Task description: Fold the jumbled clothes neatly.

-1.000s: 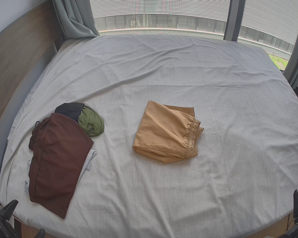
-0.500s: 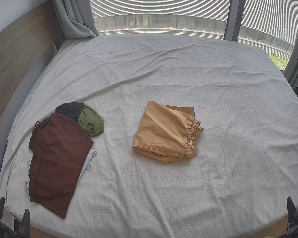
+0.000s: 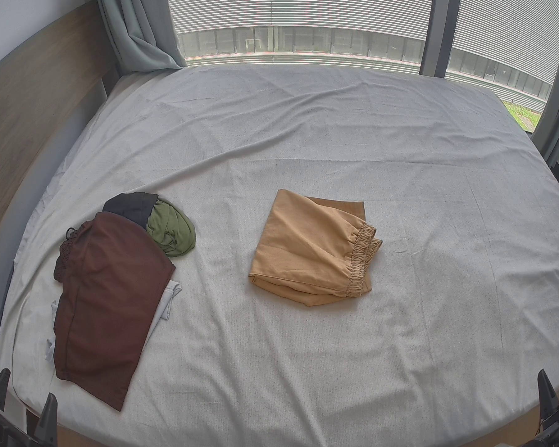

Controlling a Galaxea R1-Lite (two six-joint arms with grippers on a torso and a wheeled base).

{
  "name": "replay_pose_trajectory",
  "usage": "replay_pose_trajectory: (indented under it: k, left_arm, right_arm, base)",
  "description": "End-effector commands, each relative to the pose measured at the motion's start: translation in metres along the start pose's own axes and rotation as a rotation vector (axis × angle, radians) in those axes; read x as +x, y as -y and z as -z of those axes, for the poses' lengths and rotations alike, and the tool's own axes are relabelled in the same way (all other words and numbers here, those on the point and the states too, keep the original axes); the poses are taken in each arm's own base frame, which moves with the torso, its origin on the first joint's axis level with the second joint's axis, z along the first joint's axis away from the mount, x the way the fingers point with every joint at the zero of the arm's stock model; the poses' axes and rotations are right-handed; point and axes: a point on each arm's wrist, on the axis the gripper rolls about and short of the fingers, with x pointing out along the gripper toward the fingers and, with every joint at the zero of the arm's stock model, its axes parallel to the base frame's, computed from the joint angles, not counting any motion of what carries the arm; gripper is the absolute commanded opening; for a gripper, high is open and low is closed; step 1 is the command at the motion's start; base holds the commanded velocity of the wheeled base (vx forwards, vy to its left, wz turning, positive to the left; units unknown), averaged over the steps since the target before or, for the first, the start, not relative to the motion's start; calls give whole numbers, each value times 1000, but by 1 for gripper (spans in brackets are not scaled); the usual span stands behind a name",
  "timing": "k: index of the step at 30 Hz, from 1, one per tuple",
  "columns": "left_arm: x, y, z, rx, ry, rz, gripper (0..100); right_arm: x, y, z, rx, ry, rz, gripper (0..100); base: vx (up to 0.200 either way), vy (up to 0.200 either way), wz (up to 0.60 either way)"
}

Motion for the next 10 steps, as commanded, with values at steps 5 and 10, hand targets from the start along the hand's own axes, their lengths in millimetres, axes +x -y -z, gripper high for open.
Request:
replay_pose_trajectory:
  k: [5,10]
  left_arm:
    - [0,0,5,0,-2,1,100]
    - [0,0,5,0,-2,0,100]
  right_arm:
    - [0,0,5,-1,-3,-1,100]
    - [0,0,5,-1,-3,-1,100]
  base:
    - [0,0,0]
    - [0,0,0]
